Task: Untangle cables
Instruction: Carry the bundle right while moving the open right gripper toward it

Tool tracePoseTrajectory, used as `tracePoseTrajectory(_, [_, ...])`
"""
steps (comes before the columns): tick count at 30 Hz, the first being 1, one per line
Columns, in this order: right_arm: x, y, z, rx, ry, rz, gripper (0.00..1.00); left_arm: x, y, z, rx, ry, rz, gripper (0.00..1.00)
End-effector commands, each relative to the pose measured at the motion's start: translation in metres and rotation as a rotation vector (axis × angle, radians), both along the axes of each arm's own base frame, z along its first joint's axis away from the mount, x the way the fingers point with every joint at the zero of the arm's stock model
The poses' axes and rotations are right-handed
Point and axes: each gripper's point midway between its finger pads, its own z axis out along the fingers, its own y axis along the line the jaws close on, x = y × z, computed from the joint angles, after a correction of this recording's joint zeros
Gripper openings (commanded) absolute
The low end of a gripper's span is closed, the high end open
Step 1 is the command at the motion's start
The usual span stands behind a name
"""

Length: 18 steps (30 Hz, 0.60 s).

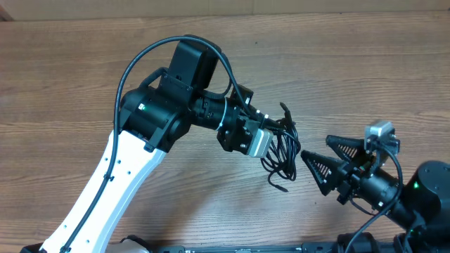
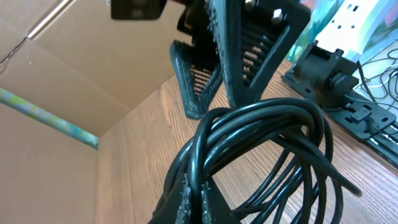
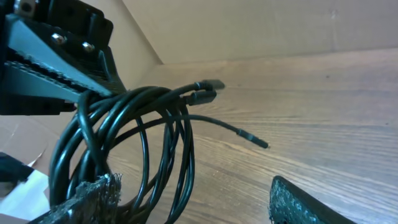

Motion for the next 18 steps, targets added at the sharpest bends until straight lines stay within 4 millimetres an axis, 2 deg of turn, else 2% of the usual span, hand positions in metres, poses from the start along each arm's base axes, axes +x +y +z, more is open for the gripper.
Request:
tracePoseTrajectory(1, [-0.003,0.007,0.004,0.017,0.004,0.051,0.75,-0.013,0.001,0.023,-0.069,-0.047,-0.053,0.04])
tracePoseTrajectory(10, [-0.011,0.022,0.005,0.062,0.038,0.168,0.76,0.012,-0.014,0.009,-0.056,0.061,-0.004,0.04])
tracePoseTrajectory(18, [-0.010,0.021,0.004,0.058,0.039,0.160,0.76,0.034,-0.023,0.023,-0.096,0.150,0.097,0.04])
